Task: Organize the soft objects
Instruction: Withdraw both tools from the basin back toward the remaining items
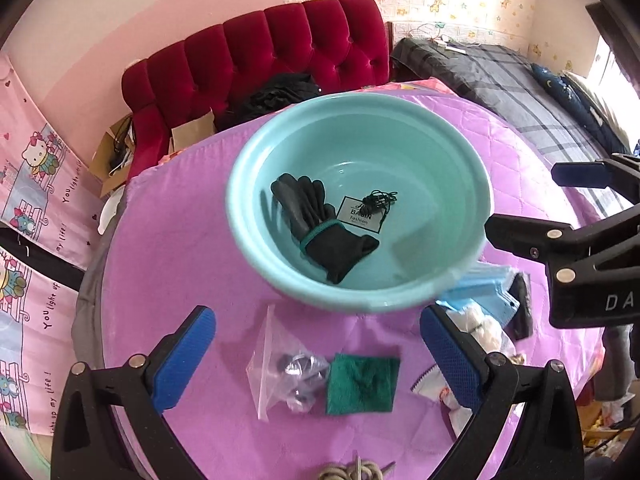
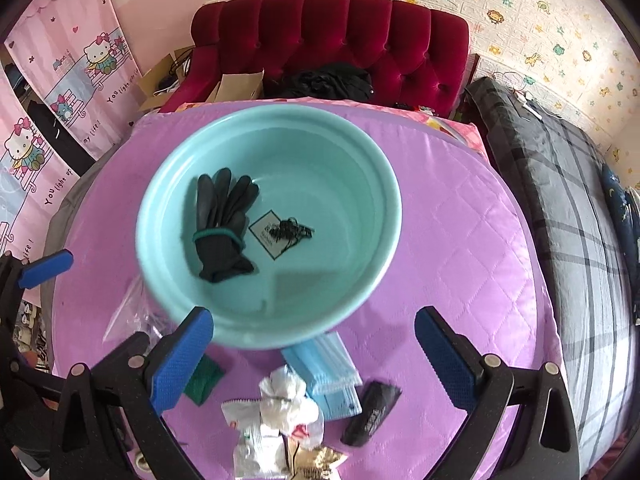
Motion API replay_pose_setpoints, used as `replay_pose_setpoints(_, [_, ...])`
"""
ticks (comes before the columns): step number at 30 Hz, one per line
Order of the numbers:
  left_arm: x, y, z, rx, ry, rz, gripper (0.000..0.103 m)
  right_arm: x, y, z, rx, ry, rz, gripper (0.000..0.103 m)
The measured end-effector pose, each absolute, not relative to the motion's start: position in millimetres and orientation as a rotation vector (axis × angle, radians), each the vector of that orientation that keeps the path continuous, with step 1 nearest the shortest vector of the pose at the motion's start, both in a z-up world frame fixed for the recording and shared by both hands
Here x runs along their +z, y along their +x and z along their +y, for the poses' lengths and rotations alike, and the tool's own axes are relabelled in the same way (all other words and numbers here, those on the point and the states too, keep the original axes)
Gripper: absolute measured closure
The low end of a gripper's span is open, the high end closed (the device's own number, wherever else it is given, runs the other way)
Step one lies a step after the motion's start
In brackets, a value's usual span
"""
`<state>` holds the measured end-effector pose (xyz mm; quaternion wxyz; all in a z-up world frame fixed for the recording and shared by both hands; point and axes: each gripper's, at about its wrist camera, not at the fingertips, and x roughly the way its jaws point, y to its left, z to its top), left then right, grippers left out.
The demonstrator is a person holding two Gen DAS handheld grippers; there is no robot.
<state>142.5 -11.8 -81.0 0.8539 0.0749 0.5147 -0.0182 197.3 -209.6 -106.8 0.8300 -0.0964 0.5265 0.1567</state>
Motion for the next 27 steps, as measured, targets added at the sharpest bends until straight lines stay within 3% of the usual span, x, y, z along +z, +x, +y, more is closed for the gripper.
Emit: replay_pose_setpoints(27, [-104, 39, 2, -0.038, 0.091, 1.068, 0.0, -130, 102, -254, 0.302, -0.173, 1.116, 0.0])
